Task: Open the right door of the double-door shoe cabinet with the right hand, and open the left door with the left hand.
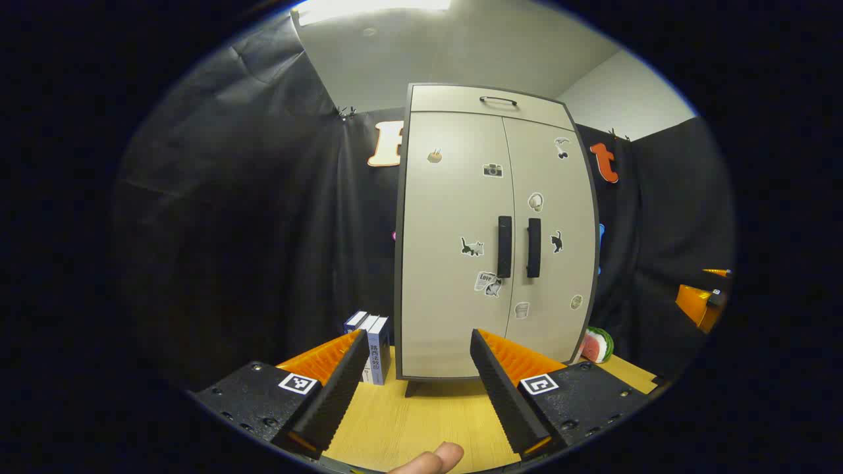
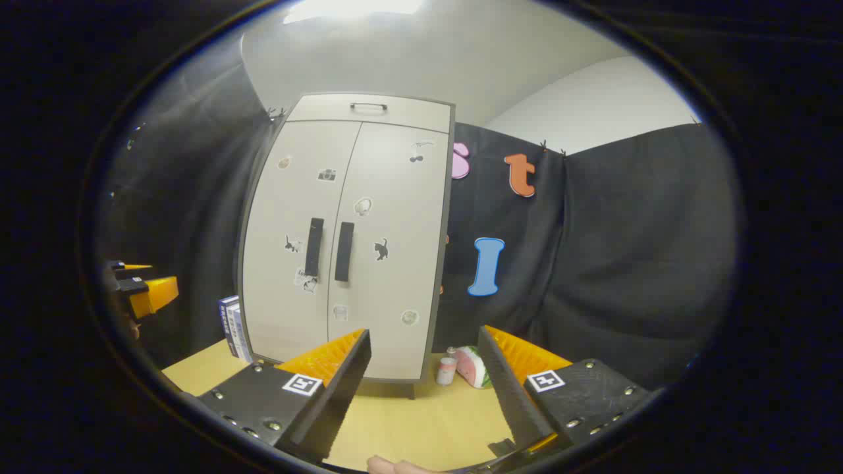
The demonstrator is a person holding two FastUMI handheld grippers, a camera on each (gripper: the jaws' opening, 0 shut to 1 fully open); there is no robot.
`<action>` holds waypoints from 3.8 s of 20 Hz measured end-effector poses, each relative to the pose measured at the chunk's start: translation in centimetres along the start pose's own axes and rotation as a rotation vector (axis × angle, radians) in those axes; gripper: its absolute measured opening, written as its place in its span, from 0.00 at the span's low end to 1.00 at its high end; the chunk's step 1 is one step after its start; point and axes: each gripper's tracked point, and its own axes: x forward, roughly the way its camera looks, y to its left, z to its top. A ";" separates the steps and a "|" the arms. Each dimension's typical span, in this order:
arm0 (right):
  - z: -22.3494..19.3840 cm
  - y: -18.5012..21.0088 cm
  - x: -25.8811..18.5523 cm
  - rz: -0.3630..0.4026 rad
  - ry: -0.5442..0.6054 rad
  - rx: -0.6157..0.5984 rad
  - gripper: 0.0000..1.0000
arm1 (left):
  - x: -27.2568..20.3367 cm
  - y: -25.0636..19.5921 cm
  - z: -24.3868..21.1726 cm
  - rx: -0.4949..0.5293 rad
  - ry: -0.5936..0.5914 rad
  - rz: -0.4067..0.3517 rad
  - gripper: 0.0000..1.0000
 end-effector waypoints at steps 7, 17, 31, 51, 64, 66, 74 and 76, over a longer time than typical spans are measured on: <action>0.4 -0.2 -1.4 0.039 -0.008 0.049 0.95 | -0.5 -2.9 0.4 -0.025 -0.008 -0.070 0.96; 0.1 1.2 -1.5 0.119 0.010 0.094 0.97 | 0.3 -3.8 -0.1 0.011 0.003 -0.082 0.96; 0.9 9.7 17.2 0.171 0.058 0.144 0.98 | 1.3 -3.2 -1.5 -0.008 -0.019 -0.122 0.92; 3.3 19.0 33.5 0.193 0.076 0.182 0.75 | 3.5 -0.5 -1.1 0.038 -0.022 -0.157 0.96; 3.0 20.6 32.9 0.171 0.102 0.116 0.29 | 3.1 0.0 -2.2 -0.039 0.049 -0.134 0.96; 2.3 20.6 32.5 0.190 0.130 0.110 0.29 | 2.9 0.1 -2.0 -0.066 0.050 -0.138 0.96; 2.2 20.0 30.6 0.299 0.137 0.157 0.16 | 1.3 -0.1 -0.2 0.008 0.011 -0.105 0.96; 2.3 19.4 29.6 0.320 0.132 0.180 0.16 | 1.1 -0.5 0.0 0.019 0.011 -0.102 0.91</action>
